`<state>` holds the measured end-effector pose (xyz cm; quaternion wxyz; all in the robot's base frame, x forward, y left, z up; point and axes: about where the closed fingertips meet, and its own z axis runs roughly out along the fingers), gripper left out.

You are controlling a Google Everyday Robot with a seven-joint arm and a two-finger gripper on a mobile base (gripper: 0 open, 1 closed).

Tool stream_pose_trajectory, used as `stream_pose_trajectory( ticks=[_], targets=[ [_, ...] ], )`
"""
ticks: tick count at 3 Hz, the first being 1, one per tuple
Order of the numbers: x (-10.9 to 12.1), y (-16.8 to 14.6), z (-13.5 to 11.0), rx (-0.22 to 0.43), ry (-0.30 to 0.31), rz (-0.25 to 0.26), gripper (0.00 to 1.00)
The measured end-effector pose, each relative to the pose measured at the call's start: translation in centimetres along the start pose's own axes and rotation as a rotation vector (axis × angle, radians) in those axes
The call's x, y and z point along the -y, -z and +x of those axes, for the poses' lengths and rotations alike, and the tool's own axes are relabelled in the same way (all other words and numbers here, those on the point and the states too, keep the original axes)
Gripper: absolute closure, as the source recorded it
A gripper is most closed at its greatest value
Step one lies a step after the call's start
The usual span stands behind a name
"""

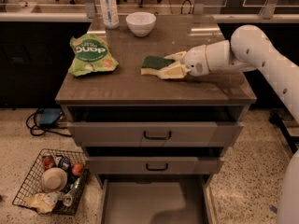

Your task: Place sponge into bottom drawer

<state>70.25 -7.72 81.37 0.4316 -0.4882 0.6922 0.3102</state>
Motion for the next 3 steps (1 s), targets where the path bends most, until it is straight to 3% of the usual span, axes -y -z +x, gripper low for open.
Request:
stream_pose_trajectory(
  ticks=[1, 3],
  targets=[
    [-0.5, 0.7, -0.4, 0.005, 0.005, 0.014, 1.00],
    [-5.1, 7.0, -2.7, 0.011, 0.095, 0.050, 1.00]
  ],
)
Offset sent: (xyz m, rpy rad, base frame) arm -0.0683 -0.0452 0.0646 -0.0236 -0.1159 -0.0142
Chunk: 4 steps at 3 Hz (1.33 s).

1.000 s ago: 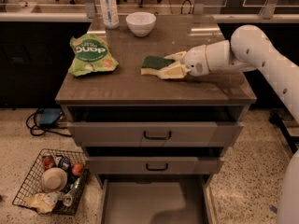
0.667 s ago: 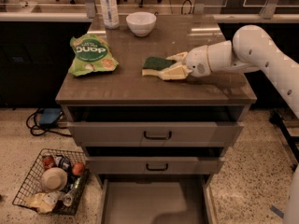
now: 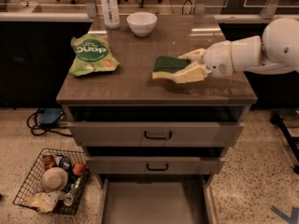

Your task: Place sponge into bottom drawer

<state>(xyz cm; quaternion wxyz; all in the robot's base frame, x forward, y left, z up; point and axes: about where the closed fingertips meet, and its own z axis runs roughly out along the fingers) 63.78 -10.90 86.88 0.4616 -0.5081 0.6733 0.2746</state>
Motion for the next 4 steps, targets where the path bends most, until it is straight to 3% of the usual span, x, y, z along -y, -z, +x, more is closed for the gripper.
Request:
stream_pose_trajectory(
  ticks=[1, 2, 3, 4],
  targets=[
    [-3.7, 4.0, -1.3, -0.035, 0.055, 0.053, 1.00],
    [-8.2, 6.6, -0.2, -0.145, 0.110, 0.112, 1.00],
    [-12.0, 8.2, 3.3, -0.215, 0.121, 0.128, 1.00],
    [-14.8, 9.8, 7.6, -0.237, 0.100, 0.109, 1.00]
  ],
)
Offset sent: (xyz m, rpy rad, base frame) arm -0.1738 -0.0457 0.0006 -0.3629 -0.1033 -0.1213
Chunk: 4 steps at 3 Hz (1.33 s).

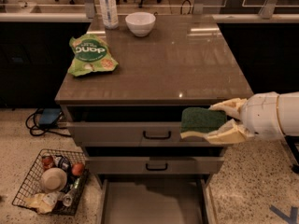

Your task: Place sponge into bottom drawer

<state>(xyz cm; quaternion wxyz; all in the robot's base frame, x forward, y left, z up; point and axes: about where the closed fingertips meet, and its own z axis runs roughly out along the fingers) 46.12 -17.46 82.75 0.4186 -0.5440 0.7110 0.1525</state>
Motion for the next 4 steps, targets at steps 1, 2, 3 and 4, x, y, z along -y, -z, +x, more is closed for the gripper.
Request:
stream_pose_trajectory(
  ticks=[1, 2, 3, 4],
  targets=[
    [-2.1, 0.7, 4.4, 0.044, -0.046, -0.023, 1.00],
    [-3.6, 1.4, 8.9, 0.111, -0.095, -0.013, 1.00],
    [-3.6, 1.4, 8.9, 0.111, -0.095, -0.013, 1.00],
    [-4.1, -1.0, 9.4, 0.083, -0.096, -0.039, 1.00]
  ],
)
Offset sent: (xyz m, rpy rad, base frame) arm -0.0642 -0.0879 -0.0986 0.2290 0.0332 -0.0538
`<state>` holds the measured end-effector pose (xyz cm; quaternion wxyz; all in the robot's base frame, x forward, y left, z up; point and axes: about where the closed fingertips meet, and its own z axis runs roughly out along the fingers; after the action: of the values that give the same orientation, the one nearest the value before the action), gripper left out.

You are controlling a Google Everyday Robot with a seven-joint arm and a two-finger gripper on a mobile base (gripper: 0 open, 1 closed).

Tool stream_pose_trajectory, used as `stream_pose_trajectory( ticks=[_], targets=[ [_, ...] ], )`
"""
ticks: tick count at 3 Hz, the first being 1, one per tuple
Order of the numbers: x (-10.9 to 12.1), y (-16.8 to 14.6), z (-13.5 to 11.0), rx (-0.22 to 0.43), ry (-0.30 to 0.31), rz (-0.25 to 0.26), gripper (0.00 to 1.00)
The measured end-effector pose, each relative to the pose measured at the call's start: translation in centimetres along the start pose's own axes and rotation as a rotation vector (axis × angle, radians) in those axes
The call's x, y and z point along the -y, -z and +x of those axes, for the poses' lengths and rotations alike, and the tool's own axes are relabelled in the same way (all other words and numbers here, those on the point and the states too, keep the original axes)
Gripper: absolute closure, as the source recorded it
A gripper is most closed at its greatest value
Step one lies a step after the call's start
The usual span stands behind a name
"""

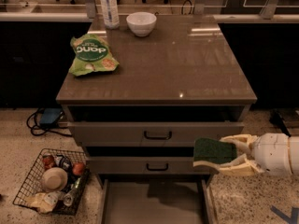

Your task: Place sponge into bottom drawer

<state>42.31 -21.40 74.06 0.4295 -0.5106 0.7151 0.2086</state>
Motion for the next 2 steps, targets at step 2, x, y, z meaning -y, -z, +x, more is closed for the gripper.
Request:
stream_pose_trajectory(
  ticks=[2],
  targets=[
    [-5.2, -7.9, 7.4, -0.052, -0.061, -0.071, 1.00]
  ],
)
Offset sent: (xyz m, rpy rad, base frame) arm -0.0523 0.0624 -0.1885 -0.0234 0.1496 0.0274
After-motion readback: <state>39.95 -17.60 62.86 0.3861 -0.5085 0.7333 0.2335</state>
